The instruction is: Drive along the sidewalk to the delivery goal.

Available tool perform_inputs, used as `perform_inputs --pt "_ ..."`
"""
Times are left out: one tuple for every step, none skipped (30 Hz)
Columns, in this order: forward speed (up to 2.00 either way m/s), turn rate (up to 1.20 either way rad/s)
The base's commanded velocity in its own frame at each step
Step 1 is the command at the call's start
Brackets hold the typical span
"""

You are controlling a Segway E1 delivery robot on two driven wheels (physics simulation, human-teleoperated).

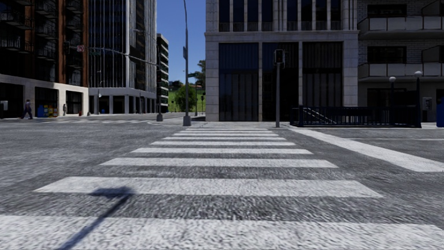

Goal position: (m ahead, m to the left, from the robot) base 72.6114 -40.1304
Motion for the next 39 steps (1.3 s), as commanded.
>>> perform_inputs --pt "2.0 0.0" --pt "2.0 0.0" --pt "2.0 0.0" --pt "2.0 0.0" --pt "2.0 0.0" --pt "2.0 0.0" --pt "2.0 0.0" --pt "2.0 0.0" --pt "2.0 0.0" --pt "2.0 0.0" --pt "2.0 0.0" --pt "2.0 0.0" --pt "2.0 0.0" --pt "2.0 0.0" --pt "2.0 0.0" --pt "2.0 0.0" --pt "2.0 0.0" --pt "2.0 0.0" --pt "2.0 0.0" --pt "2.0 0.0" --pt "2.0 0.0" --pt "2.0 0.0" --pt "2.0 0.0" --pt "2.0 0.0" --pt "2.0 0.0" --pt "2.0 0.0" --pt "2.0 0.0" --pt "2.0 0.0" --pt "2.0 0.0" --pt "2.0 0.0" --pt "2.0 0.0" --pt "2.0 0.0" --pt "2.0 0.0" --pt "2.0 0.0" --pt "2.0 0.0" --pt "2.0 0.0" --pt "2.0 0.0" --pt "2.0 0.0" --pt "2.0 0.0"
